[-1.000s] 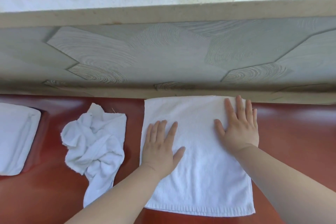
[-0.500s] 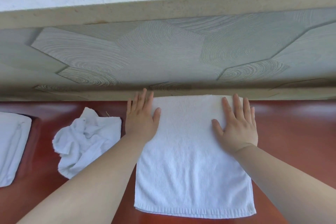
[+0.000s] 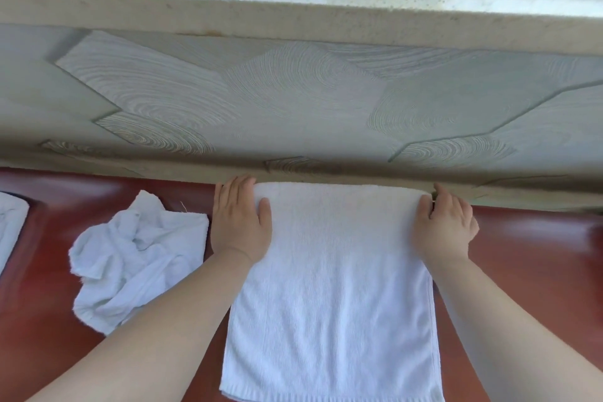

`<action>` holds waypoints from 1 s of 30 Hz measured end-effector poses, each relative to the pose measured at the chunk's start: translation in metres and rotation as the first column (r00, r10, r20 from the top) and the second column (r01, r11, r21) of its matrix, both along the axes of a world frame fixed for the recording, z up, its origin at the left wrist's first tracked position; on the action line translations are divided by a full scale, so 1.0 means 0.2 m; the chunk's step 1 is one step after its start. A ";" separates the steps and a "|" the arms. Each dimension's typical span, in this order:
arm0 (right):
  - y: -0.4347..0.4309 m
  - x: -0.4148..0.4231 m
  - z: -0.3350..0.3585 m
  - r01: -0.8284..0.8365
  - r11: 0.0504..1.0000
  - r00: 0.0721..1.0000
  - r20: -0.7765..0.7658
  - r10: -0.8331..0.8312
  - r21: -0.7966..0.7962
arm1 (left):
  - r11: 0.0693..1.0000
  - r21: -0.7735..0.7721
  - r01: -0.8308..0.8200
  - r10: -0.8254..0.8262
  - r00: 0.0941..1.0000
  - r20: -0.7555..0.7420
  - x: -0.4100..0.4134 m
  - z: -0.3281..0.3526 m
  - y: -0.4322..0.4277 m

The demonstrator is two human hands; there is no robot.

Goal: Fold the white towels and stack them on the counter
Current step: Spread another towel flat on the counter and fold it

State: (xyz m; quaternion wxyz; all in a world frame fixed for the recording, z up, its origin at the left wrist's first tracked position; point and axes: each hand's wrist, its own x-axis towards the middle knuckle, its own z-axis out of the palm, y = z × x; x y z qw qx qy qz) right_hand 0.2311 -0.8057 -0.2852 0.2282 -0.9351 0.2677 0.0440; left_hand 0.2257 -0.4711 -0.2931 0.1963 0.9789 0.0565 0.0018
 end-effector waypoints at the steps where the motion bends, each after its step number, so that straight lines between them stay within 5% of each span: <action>1: 0.00 0.01 0.01 -0.004 0.999 1.000 -0.008 0.004 -0.051 | 1.000 -0.007 -0.008 0.008 1.000 0.005 0.00 0.00 0.00; 7: 0.00 0.01 -0.06 -0.049 0.980 0.993 0.092 0.068 -0.193 | 0.998 -0.034 -0.051 0.052 0.999 0.014 0.01 -0.03 0.00; 10: -0.02 0.01 -0.08 -0.070 0.993 0.982 0.170 0.086 -0.097 | 0.993 -0.099 -0.058 0.066 0.995 0.079 0.01 -0.04 0.01; 13: -0.06 0.04 -0.04 -0.091 0.996 0.995 0.044 0.090 0.017 | 0.991 -0.126 -0.048 0.059 0.995 0.081 0.01 -0.02 0.01; 16: -0.13 0.03 0.12 -0.050 0.934 0.999 0.000 0.053 0.353 | 0.992 -0.102 -0.078 0.074 0.996 -0.048 0.04 0.05 0.00; 19: -0.15 -0.06 0.29 0.023 0.832 0.996 0.063 -0.070 0.554 | 0.897 -0.367 -0.245 0.161 0.957 -0.243 0.08 0.16 0.02; 22: -0.14 -0.22 0.39 0.036 0.828 0.989 0.096 -0.109 0.560 | 0.767 -0.552 -0.329 0.216 0.941 -0.261 -0.01 0.30 0.05; 27: -0.09 -0.50 0.57 -0.020 0.902 0.993 0.117 -0.034 0.431 | 0.900 -0.385 -0.203 0.134 0.971 -0.200 -0.34 0.49 0.14; 30: -0.09 -0.68 0.61 -0.007 0.852 0.999 0.034 -0.012 0.523 | 0.939 -0.322 -0.120 0.079 0.987 -0.138 -0.55 0.58 0.16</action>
